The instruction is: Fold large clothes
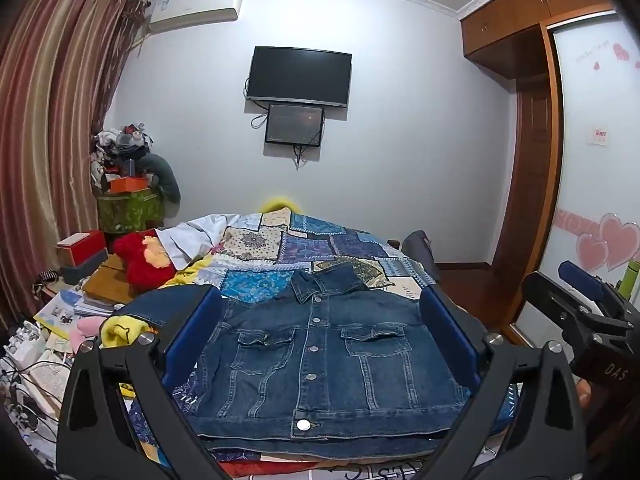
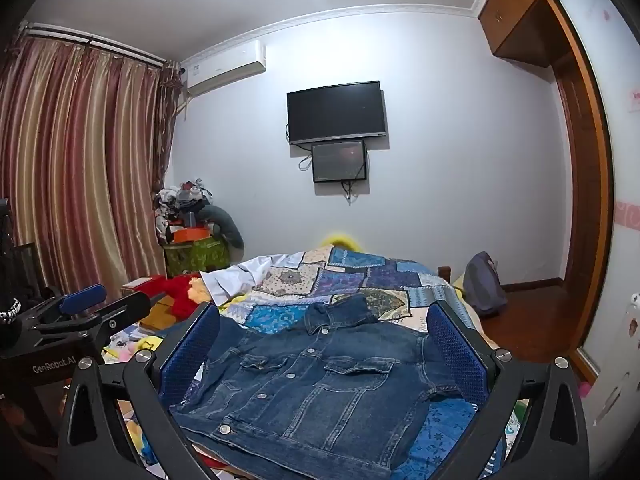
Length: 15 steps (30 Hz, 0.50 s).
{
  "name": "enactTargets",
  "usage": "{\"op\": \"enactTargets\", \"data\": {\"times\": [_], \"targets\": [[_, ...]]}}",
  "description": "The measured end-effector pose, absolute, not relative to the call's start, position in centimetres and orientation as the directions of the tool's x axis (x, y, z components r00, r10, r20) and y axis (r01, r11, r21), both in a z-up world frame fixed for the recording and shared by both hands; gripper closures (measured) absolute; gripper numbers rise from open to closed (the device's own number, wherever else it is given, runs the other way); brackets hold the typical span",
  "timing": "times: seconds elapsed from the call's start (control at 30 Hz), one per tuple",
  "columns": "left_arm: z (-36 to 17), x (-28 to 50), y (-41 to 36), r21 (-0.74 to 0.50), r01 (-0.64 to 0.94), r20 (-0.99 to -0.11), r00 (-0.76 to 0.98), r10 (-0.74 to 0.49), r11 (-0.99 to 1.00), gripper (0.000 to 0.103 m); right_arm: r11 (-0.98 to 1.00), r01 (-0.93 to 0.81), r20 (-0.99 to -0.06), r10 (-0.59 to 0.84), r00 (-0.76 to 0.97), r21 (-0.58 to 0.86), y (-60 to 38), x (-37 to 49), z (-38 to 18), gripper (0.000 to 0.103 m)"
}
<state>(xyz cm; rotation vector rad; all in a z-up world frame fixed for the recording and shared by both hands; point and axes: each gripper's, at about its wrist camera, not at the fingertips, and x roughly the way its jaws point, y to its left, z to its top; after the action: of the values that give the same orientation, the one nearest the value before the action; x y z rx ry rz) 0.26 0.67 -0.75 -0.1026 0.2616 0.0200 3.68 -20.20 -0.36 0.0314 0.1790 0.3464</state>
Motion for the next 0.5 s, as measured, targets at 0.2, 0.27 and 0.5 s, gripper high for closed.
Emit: {"op": "enactTargets", "data": {"times": [0.2, 0.27, 0.5], "targets": [[-0.30, -0.12, 0.12, -0.102, -0.034, -0.254, 0.967, 0.007, 0.994, 0.003, 0.940, -0.335, -0.166, 0.340, 0.926, 0.058, -20.18, 3.52, 0.07, 0.000], [-0.26, -0.09, 0.11, -0.102, -0.036, -0.254, 0.967, 0.009, 0.994, 0.003, 0.940, -0.336, -0.165, 0.341, 0.925, 0.058, -20.23, 3.51, 0.08, 0.000], [-0.20, -0.14, 0.08, -0.102, -0.037, -0.251, 0.968, 0.010, 0.994, 0.003, 0.940, -0.337, -0.165, 0.342, 0.925, 0.057, -20.17, 3.72, 0.01, 0.000]]}}
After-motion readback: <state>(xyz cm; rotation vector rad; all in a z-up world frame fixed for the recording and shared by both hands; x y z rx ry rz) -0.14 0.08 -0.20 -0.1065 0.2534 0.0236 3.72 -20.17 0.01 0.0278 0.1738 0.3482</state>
